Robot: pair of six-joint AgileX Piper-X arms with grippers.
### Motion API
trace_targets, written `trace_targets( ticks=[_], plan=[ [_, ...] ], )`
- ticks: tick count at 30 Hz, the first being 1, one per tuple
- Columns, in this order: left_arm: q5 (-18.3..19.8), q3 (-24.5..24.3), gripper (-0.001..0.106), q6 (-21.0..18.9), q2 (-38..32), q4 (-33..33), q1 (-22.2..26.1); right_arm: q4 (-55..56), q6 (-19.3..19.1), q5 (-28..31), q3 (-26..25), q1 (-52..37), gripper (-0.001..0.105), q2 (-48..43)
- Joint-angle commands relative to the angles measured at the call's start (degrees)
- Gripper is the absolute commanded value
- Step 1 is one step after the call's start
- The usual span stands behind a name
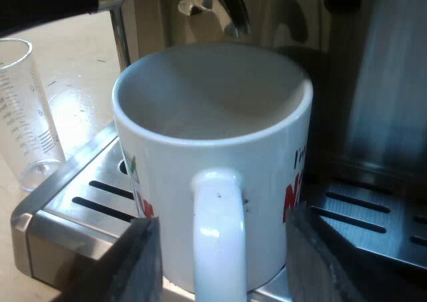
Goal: Place mug into machine
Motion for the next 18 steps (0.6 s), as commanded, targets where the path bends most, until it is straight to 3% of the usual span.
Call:
trace_targets(
  ticks=[1,18],
  plan=[
    [0.5,-0.2,0.102,-0.8,0.0,-0.6,-0.3,-0.5,-1.9,-0.4,-0.5,-0.3,0.044,-0.1],
    [2.9,-0.2,0.102,-0.8,0.0,-0.6,-0.3,-0.9,-2.9,-4.1,-2.3,-2.3,0.044,1.5]
  ],
)
